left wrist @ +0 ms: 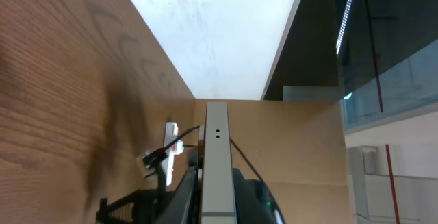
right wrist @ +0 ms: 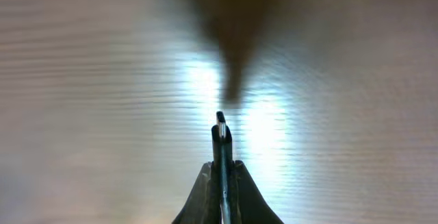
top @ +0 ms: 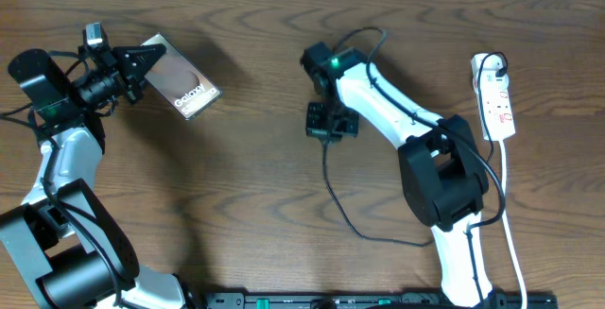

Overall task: Plug charger to phone and switch on socket
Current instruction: 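Lift the connector and swing it toward the phone in the left gripper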

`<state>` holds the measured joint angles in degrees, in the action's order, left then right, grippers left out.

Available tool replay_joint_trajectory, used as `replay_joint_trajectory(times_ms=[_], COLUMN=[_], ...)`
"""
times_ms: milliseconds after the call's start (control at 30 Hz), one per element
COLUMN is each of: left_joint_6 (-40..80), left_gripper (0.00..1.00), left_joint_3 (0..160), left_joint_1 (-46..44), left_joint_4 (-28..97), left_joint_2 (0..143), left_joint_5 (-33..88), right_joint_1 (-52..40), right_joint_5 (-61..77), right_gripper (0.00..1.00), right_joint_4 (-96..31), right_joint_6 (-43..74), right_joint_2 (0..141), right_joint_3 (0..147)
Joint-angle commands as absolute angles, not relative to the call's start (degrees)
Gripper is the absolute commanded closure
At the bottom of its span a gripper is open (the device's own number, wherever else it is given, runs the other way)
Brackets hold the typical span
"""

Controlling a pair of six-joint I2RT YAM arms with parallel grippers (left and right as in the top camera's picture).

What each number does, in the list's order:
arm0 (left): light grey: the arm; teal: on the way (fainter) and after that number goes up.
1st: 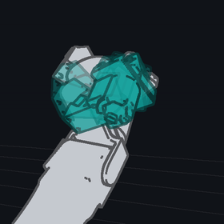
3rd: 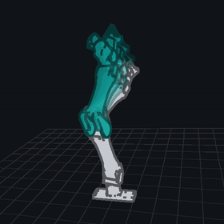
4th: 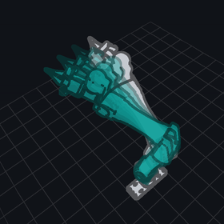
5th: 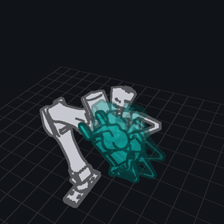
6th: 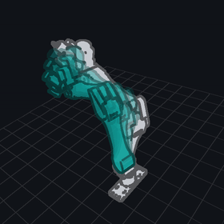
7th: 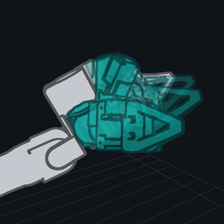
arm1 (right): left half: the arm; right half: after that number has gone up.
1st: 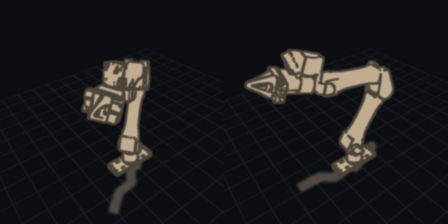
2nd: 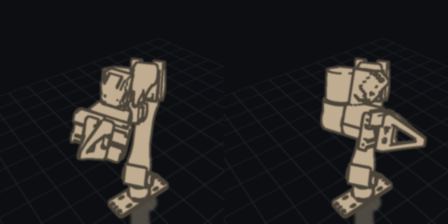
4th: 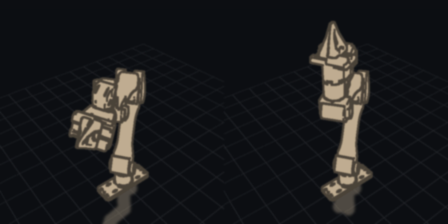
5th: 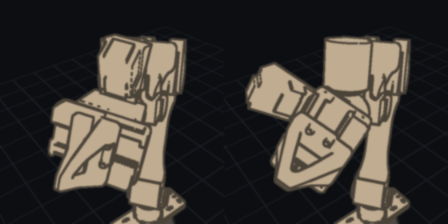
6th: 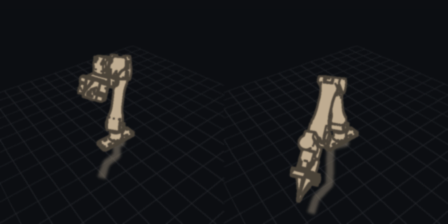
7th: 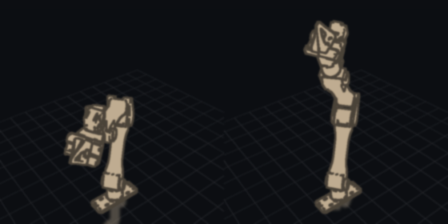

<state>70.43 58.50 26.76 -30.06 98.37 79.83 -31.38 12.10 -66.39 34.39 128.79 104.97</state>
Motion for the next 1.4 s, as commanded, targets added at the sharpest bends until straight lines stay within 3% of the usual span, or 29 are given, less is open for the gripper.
replay_joint_trajectory(times_ms=[0,667,1367], left_joint_6=[70.1,63.8,66.2], left_gripper=[0.93,0.93,0.93], left_joint_3=[58.3,58.3,58.3], left_joint_1=[26.7,26.7,26.7], left_joint_4=[-30.5,-30.7,-38.3], left_joint_2=[98.5,98.5,98.5], left_joint_5=[81.9,89.3,87.7], right_joint_1=[-30.8,-32.6,-37.1], right_joint_5=[19.8,67.2,79.5], right_gripper=[0.99,0.99,0.99], right_joint_4=[-66.2,-71.4,-69.1], right_joint_6=[24.2,-16.0,-22.3], right_joint_2=[129.0,129.0,129.0], right_joint_3=[109.7,117.3,117.3])
